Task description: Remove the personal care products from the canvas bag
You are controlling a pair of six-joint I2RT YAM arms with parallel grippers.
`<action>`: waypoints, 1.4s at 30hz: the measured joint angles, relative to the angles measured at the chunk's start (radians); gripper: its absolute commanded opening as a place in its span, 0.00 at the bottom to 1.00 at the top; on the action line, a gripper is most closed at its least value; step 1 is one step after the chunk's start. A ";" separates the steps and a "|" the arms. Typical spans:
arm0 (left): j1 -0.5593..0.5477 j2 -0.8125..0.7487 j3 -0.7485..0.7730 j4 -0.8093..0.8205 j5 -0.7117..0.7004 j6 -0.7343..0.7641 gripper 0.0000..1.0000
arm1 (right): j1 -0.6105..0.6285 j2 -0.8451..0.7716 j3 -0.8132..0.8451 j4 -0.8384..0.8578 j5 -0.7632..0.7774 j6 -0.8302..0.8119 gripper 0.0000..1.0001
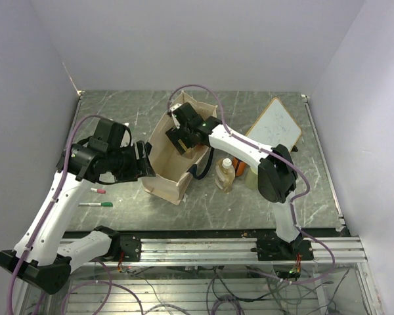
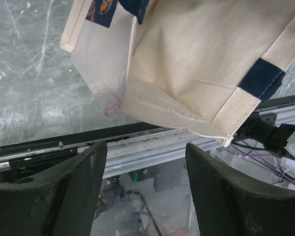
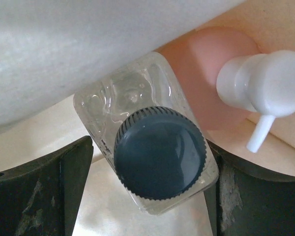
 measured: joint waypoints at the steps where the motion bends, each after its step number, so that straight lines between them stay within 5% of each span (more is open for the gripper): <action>1: 0.000 0.000 0.000 -0.002 -0.002 -0.003 0.75 | -0.002 0.000 -0.005 0.010 -0.007 -0.005 0.80; 11: 0.000 -0.007 0.050 -0.035 -0.032 -0.029 0.75 | -0.010 -0.034 -0.097 0.118 -0.150 -0.034 0.58; 33: 0.000 0.048 -0.015 0.027 -0.027 -0.122 0.72 | -0.001 -0.088 -0.211 0.241 -0.272 -0.024 0.76; 42: 0.000 0.042 -0.007 0.040 -0.029 -0.194 0.71 | 0.001 -0.081 -0.181 0.228 -0.237 -0.066 0.71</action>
